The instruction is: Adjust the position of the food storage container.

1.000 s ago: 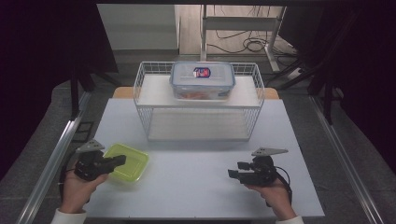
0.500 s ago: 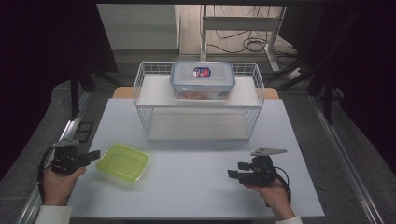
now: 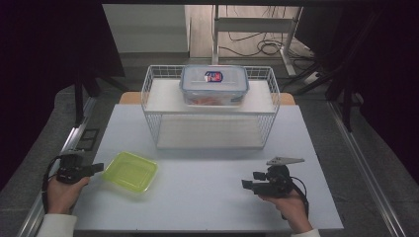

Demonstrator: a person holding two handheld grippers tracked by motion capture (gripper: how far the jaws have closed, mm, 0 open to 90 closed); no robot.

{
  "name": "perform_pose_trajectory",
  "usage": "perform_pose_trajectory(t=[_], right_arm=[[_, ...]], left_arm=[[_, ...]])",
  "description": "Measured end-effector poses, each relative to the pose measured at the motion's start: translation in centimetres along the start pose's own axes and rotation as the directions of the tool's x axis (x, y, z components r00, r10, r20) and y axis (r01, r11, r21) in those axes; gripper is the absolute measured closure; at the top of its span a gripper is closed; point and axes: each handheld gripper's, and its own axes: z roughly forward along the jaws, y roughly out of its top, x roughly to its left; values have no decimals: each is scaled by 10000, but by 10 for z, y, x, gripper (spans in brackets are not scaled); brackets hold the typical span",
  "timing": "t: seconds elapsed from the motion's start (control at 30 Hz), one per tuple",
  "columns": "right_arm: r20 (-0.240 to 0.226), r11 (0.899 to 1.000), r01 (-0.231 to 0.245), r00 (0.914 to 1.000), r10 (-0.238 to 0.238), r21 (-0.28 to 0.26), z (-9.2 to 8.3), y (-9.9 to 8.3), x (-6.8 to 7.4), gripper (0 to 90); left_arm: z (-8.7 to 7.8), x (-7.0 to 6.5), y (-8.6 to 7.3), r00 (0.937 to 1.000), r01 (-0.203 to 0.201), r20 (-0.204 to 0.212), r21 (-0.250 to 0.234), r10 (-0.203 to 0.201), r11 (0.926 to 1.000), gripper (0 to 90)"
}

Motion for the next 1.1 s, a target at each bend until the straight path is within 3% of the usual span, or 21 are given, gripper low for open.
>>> perform_pose_trajectory(t=[0.37,0.67,0.83,0.97,1.1], right_arm=[[60,9999,-52,10000,52,-91,-3,0,-2,358],[50,10000,-7,10000,8,-34,-2,0,-2,357],[69,10000,-5,10000,5,-60,-2,0,-2,357],[80,10000,0,10000,1,-56,-2,0,-2,357],[133,9999,-39,9999,40,-113,-2,1,-1,357]], left_arm=[[2,-6,0,9995,-105,294,254,97,9996,900],[5,-17,1,9971,-412,652,463,381,9981,900],[6,-29,-2,9950,-521,879,482,477,9975,900],[11,-48,0,9892,-1005,1133,613,931,9931,900],[14,-57,1,9857,-1233,1239,700,1140,9899,900]])
